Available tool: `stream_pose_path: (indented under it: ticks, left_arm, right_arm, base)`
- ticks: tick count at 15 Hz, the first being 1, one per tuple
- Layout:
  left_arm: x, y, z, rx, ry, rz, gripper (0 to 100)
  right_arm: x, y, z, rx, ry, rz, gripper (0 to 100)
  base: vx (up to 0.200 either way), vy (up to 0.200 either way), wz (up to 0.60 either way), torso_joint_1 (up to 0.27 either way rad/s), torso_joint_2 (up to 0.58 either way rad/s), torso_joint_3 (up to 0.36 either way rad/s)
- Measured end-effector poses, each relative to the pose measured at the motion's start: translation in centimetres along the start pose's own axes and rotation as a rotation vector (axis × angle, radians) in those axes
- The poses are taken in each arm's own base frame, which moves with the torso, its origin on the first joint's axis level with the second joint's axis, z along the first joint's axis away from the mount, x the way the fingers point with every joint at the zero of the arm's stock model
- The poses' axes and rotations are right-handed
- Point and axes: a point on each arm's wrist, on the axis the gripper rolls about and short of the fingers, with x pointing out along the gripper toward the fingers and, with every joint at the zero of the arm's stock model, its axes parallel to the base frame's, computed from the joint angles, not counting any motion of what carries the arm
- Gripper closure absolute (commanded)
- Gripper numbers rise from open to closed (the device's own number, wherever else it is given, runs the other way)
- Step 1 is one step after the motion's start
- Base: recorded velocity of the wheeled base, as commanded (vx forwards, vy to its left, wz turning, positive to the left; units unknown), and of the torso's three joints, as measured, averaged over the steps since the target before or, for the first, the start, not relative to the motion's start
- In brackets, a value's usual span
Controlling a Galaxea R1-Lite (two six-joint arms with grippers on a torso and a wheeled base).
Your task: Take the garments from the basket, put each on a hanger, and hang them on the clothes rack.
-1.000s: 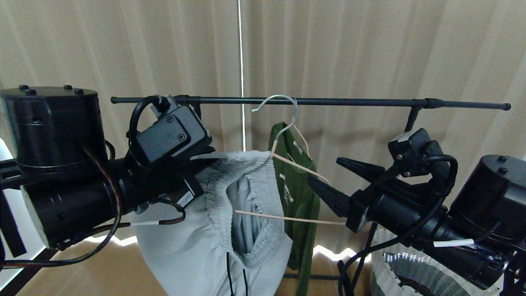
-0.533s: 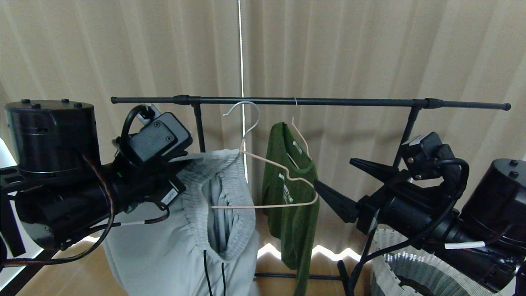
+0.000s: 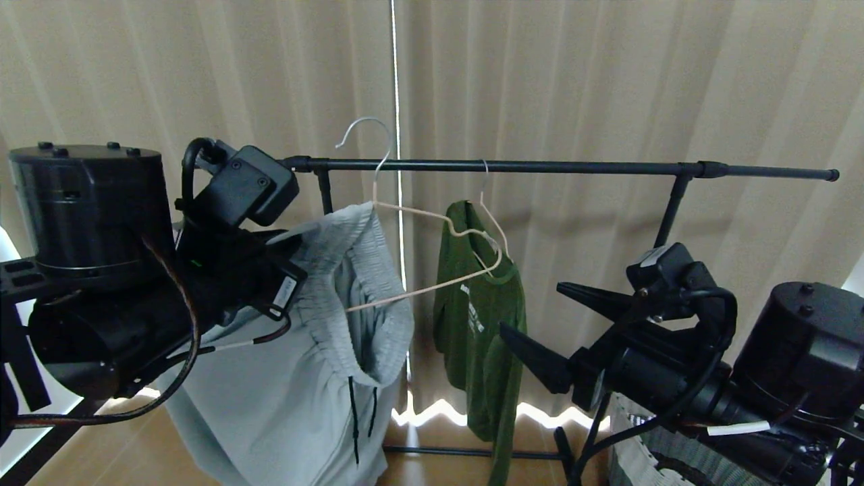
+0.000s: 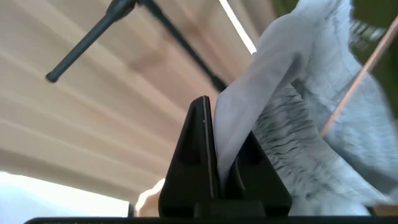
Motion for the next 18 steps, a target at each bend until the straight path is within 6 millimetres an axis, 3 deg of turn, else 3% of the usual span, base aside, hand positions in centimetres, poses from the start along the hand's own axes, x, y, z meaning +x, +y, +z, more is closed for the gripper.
stream_pose_path:
  ticks: [7,13,14,18]
  left_arm:
    - [-1.2,-1.8,3.6,-0.11,-0.177,-0.067,100]
    - [-2.3,-2.0,4.2,-0.111,-0.22,-0.092,100]
    - [-2.5,-2.0,4.3,-0.113,-0.226,-0.094,100]
    - [-3.3,-1.6,4.6,-0.123,-0.25,-0.095,100]
  right_arm:
    - [2.6,1.7,-0.5,-0.001,-0.024,0.053,0]
    - [4.2,1.4,-2.4,-0.003,-0.004,0.034,0]
    - [4.3,1.3,-2.6,-0.003,0.001,0.029,100]
    - [4.3,0.7,-3.0,0.0,0.021,0.009,100]
  base:
    - [0.0,0.0,0.0,0.0,0.0,0.0]
    - [0.0,0.0,0.0,0.0,0.0,0.0]
    - [0.0,0.0,0.0,0.0,0.0,0.0]
    - [0.0,0.0,0.0,0.0,0.0,0.0]
